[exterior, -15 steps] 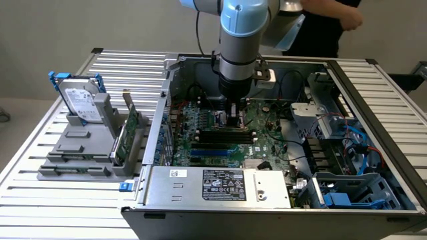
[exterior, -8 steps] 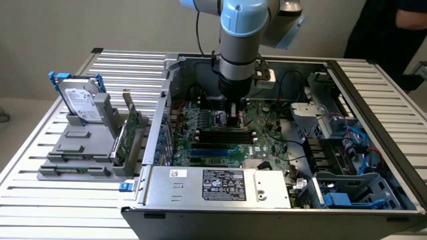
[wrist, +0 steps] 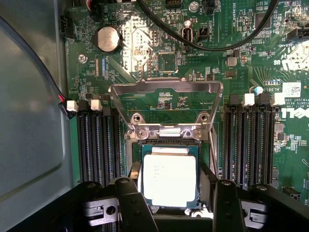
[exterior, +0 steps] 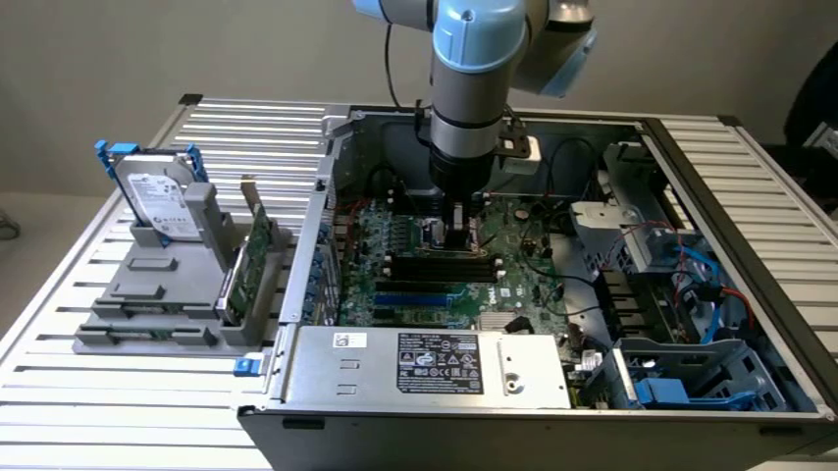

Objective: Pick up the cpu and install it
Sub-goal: 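Place the cpu into insertion slot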

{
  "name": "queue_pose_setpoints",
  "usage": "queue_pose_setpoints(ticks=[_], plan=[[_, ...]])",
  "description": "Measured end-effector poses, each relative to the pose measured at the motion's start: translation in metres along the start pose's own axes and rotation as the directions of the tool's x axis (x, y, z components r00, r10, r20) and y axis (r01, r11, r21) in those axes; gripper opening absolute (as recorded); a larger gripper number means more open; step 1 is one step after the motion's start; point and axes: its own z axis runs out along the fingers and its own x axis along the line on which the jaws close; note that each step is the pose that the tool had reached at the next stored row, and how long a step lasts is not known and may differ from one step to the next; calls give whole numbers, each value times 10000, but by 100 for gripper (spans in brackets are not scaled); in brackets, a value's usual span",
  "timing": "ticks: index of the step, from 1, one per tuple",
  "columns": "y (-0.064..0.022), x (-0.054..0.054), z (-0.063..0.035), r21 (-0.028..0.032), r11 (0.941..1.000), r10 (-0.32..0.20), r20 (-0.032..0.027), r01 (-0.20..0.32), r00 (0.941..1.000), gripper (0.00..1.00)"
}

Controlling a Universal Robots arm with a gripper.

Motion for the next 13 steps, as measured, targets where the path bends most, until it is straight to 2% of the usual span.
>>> queue_pose_setpoints(ticks=[6, 8, 9, 10, 13], plan=[[0, 6, 1, -1, 10000, -1, 44, 1, 10000, 55], [1, 11, 7, -9, 10000, -1, 40, 1, 10000, 56], [0, 11, 4, -5, 10000, -2, 60, 2, 10000, 56], [0, 11, 1, -1, 10000, -1, 74, 1, 10000, 63], [0, 14, -2, 7, 10000, -2, 84, 2, 10000, 63]])
